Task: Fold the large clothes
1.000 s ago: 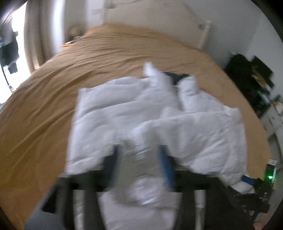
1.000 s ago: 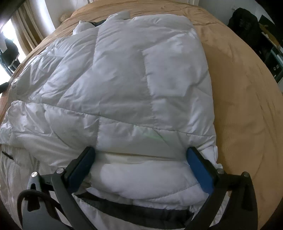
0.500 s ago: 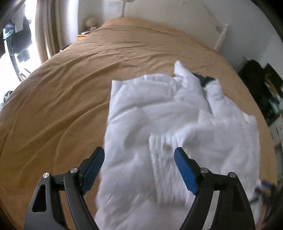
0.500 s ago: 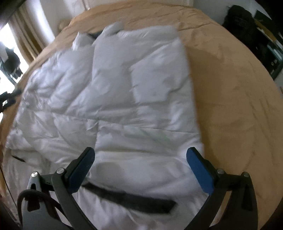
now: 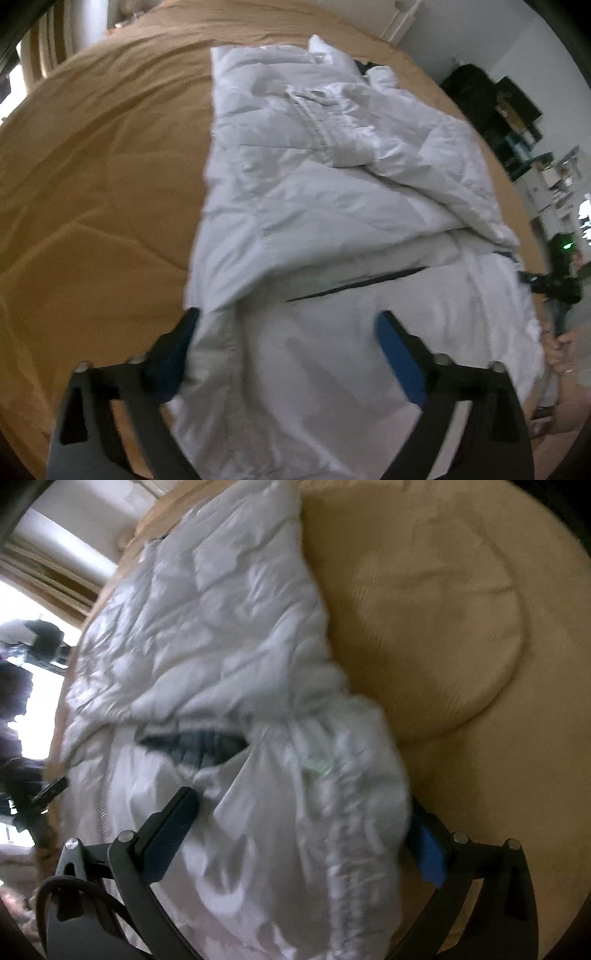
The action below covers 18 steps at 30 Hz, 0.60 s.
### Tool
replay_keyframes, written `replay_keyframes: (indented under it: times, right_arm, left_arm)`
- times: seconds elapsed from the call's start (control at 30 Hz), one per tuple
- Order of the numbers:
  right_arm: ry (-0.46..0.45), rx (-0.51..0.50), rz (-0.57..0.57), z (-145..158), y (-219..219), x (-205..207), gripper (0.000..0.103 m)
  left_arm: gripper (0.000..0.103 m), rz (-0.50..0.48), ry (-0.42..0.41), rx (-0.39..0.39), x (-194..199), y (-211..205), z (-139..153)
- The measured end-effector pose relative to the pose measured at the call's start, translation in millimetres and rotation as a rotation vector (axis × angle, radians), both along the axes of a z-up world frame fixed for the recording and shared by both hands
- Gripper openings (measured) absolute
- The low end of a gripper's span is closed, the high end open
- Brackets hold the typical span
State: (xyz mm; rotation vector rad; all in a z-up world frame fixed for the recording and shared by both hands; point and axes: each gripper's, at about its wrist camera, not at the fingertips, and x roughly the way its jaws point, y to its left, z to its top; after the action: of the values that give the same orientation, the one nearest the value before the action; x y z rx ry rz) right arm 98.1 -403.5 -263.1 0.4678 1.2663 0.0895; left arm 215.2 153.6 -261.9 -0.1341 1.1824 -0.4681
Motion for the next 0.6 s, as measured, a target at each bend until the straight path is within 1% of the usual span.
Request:
replay_keyframes:
  times: [0.03,0.07,0.1,0.13,0.17,0.2,0.23,0.27,0.3,0.33,0.4,0.43,0.47,0.5,0.57,0.6]
  right_arm:
    - [-0.01,0.018,0.02,-1.7,4.3,0.2,0.103]
    - [-0.024,0.002,0.039,-1.7,9.9,1.7,0.103]
    - [-0.039,-0.005,0.053,-1.7,14.1,3.3,0.103]
    - [-0.058,-0.007,0.069,-0.8,19.2,5.2,0.101]
    - [-0.07,-0.021,0.075,0.7,24.4,6.5,0.088]
    - [-0.071,-0.036,0.08,2.1,27.6,7.9,0.064]
    - [-0.074,-0.036,0.08,6.2,28.4,7.5,0.055]
    - [-0.087,-0.008,0.067,13.2,25.9,5.0,0.045]
    - [-0.098,0.014,0.056,21.6,22.1,4.5,0.038]
    - [-0.115,0.043,0.04,31.9,18.4,-0.2,0.037]
    - [-0.146,0.075,0.025,51.5,16.1,-13.9,0.032]
    - [-0.158,0.083,0.02,59.3,15.3,-20.0,0.031]
    - [-0.171,0.098,0.012,68.1,14.6,-29.5,0.03]
    - [-0.173,0.112,0.003,70.2,15.7,-37.5,0.03]
    - [-0.155,0.118,-0.017,66.7,10.5,-47.9,0.03]
    - [-0.136,0.098,-0.026,57.2,3.6,-54.0,0.034]
  left_arm:
    - [0.102,-0.006,0.006,-0.023,1.9,-1.9,-1.5]
    - [0.102,-0.009,0.014,-0.039,5.4,-2.9,-4.3]
    - [0.094,0.003,0.026,-0.009,8.8,-6.2,-9.1]
    - [0.07,0.015,0.031,0.036,11.0,-8.9,-12.5]
    - [0.062,0.037,0.041,0.092,13.7,-9.2,-16.2]
    - [0.052,0.052,0.051,0.095,15.6,-7.5,-16.9]
    - [0.035,0.072,0.059,0.073,15.3,-1.4,-12.8]
    - [0.028,0.091,0.065,0.046,13.3,6.4,-6.3]
    - [0.023,0.11,0.066,0.02,9.7,14.0,1.0]
    - [0.017,0.123,0.064,0.003,5.6,19.3,7.7]
    - [0.008,0.136,0.038,0.012,-8.1,27.1,24.4]
    - [0.006,0.143,0.028,0.017,-17.7,32.5,31.9]
    - [0.005,0.142,0.04,0.002,-24.8,35.6,33.7]
    - [0.007,0.139,0.055,-0.013,-33.8,40.7,31.1]
    - [0.005,0.149,0.069,-0.017,-42.5,46.2,18.2]
    - [0.005,0.159,0.085,-0.04,-44.9,50.4,10.1]
